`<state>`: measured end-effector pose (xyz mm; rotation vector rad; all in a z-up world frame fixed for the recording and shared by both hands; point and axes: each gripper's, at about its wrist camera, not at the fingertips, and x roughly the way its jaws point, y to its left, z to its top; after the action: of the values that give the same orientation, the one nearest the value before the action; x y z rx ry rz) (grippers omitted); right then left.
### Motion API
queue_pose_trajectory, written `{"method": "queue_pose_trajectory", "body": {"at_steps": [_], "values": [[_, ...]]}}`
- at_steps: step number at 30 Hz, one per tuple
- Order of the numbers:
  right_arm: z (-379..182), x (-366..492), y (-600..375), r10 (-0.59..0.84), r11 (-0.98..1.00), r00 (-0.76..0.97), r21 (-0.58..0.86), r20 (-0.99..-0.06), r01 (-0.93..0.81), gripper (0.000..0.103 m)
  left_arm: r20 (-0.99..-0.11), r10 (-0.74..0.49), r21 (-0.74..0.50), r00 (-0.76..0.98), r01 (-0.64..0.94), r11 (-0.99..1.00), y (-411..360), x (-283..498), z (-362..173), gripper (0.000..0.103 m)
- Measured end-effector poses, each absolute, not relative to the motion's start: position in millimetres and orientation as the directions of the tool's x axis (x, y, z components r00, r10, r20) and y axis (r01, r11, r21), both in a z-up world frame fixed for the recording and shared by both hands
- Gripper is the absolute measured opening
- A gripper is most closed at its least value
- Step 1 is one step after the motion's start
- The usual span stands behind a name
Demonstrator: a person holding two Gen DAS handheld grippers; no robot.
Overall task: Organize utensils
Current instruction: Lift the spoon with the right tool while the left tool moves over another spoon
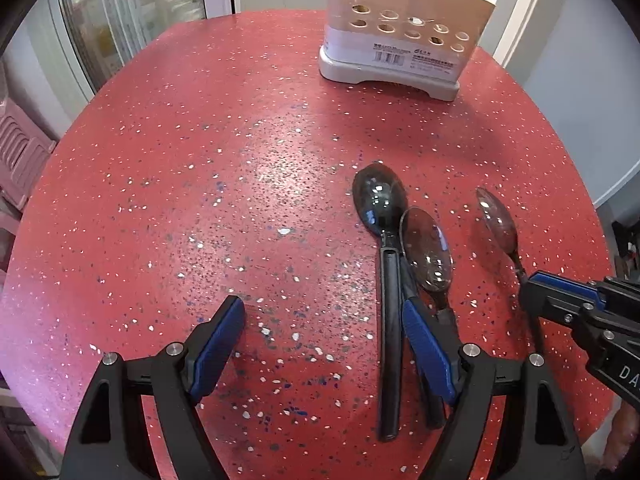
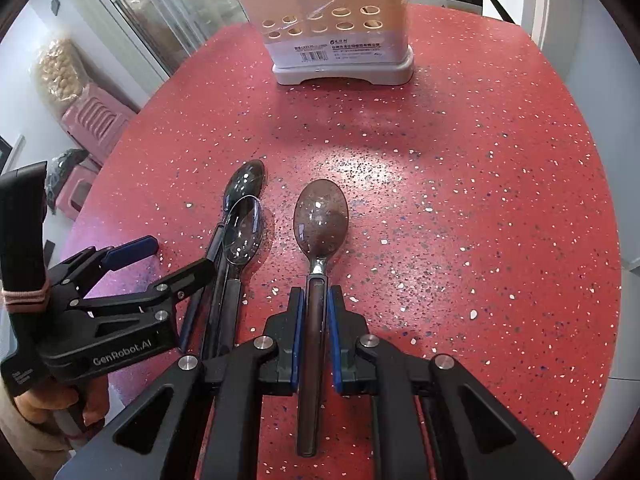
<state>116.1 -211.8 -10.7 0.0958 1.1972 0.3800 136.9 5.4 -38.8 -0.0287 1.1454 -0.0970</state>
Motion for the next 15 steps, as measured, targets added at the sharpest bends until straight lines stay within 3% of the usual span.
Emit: {"method": "queue_pose_trajectory", "body": {"at_steps": [11, 15], "values": [[-8, 119, -217, 0.343, 0.932, 0.315, 0.279, -0.885, -0.231, 0.012, -0.919, -0.092, -0.047, 0.384, 0.124, 0.991, -1, 153, -39, 0.102], [-5, 119, -221, 0.348, 0.931, 0.321, 0.286, -0.881, -0.225, 0.012, -0.923, -0.110, -0.059, 0.368, 0.146, 0.987, -3, 162, -36, 0.089]]}}
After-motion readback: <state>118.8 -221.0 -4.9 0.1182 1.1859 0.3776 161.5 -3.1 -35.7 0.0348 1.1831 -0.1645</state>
